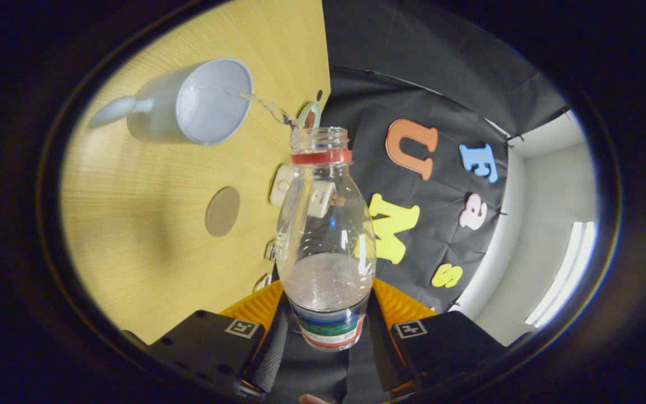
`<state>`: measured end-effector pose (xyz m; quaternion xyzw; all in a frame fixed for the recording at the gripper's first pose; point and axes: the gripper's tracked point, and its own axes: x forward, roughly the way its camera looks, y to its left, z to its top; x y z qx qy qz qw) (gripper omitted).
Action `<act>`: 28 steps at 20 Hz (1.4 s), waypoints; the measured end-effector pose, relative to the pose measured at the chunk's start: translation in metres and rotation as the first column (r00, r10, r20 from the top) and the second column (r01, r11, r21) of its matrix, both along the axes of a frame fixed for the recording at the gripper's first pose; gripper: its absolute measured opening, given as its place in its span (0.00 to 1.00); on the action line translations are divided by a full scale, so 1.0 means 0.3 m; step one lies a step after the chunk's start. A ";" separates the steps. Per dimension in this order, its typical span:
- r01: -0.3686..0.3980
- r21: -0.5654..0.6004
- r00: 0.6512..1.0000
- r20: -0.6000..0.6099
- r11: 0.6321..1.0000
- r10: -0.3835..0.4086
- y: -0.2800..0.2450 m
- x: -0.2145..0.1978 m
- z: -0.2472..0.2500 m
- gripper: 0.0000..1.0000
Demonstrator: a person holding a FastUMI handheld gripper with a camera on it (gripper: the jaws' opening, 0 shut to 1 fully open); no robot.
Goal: Take the bottle from table, then pour the juice into the cup, finally place the bottle on the coaster
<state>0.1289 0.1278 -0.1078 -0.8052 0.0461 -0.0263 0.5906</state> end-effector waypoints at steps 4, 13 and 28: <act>0.000 -0.017 1.000 0.002 1.000 0.000 0.000 -0.004 0.007 0.73; -0.009 -0.071 1.000 0.027 0.997 0.011 0.017 -0.004 0.049 0.73; -0.023 -0.104 0.998 0.054 0.994 0.029 0.047 -0.016 0.105 0.72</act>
